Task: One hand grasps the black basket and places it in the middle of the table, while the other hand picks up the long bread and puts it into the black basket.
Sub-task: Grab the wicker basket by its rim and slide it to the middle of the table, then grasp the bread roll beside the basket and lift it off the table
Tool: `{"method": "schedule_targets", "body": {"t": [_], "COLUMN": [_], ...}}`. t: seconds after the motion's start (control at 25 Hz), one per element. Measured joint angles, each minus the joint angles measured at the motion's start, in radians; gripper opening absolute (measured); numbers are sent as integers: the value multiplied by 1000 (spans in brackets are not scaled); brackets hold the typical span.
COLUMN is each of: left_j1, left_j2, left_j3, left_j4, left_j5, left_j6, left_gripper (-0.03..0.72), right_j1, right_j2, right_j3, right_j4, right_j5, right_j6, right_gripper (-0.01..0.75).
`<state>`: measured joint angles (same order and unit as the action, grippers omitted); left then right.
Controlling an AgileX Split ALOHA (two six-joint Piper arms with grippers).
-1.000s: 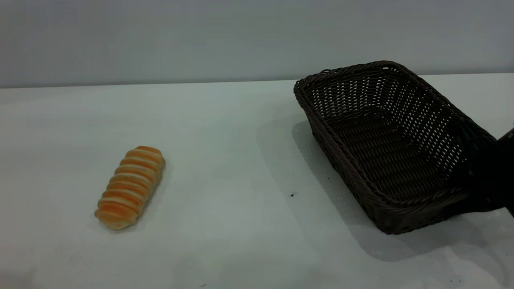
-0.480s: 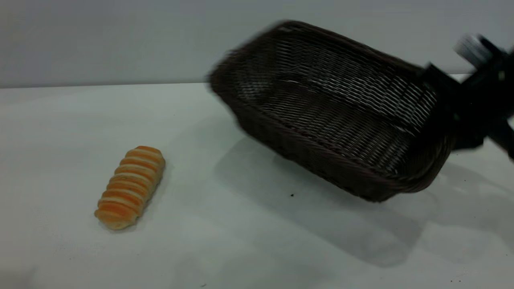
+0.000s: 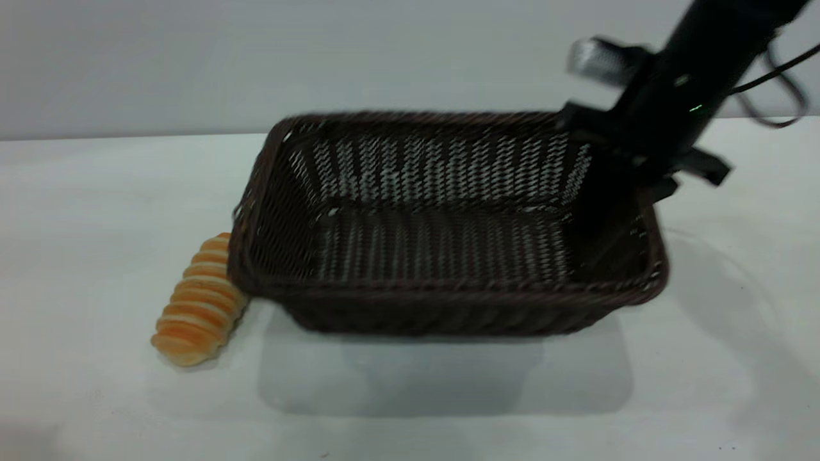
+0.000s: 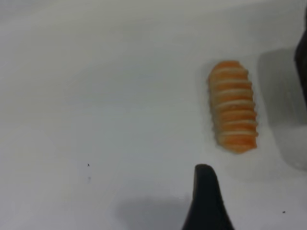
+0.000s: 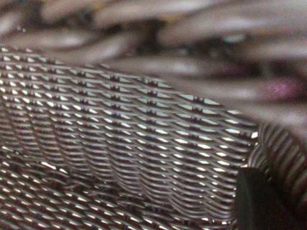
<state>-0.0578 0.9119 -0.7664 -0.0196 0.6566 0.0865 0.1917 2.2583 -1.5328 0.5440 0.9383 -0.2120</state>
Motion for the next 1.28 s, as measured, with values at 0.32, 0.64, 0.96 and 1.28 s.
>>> {"method": "schedule_targets", "body": {"t": [0.32,0.64,0.96,1.28], "left_j1": [0,-2,-12,-50], "left_j2": [139,392,659,889], "left_j3": [0,0,-10,-110], "left_j4": [-66,-123,-134,-171], "left_j5": [-27,-113,-252,-304], "left_j6": [0,5,24,30], "left_gripper": [563,563,563,563], "right_j1": [8,8,8,8], "right_j2": [98,76,-212,-650], "right_j3": [-81,-85,-85,-85], "right_j4": [-94,-128,-263,-266], "right_j5": [-30,-54,37,228], "right_j6": [6,-5,-4,-1], "right_gripper": [102,342,458,423]}}
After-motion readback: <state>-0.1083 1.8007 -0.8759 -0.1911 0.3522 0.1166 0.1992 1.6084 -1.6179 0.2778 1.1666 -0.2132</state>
